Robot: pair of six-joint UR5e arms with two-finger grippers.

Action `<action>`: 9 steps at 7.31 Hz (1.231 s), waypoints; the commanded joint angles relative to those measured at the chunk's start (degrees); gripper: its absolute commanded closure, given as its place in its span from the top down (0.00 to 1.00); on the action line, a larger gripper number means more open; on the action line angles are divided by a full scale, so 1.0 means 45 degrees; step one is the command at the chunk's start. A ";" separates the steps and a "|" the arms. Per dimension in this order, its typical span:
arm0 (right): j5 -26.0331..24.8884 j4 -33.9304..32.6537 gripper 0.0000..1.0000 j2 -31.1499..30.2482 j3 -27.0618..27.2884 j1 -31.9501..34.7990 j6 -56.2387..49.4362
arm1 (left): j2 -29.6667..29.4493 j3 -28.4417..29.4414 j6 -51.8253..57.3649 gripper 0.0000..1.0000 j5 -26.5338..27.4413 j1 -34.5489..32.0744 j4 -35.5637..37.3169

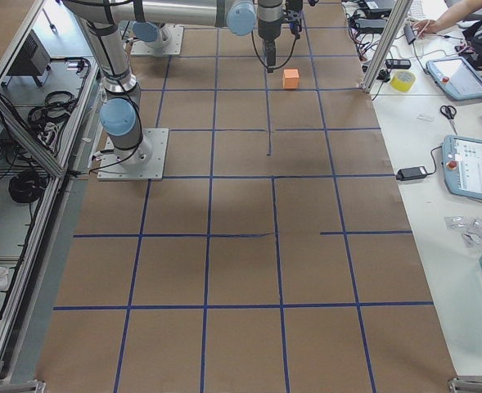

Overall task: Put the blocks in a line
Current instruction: 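Reach the left gripper to the orange cube and grasp it while the right arm withdraws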

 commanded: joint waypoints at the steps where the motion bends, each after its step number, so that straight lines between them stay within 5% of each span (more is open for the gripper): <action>1: 0.0207 0.0110 1.00 -0.0427 0.0137 -0.0043 0.0071 | -0.0997 0.0497 -0.1882 1.00 0.0135 -0.1707 0.0733; 3: 0.0130 0.0091 1.00 -0.0586 0.0216 -0.0083 -0.0046 | -0.1524 0.0516 -0.2276 1.00 0.0915 -0.2219 0.0753; 9: -0.0026 0.0696 1.00 -0.1465 0.0216 -0.0161 -0.0085 | -0.1489 0.0575 -0.2142 1.00 0.0820 -0.2632 0.0871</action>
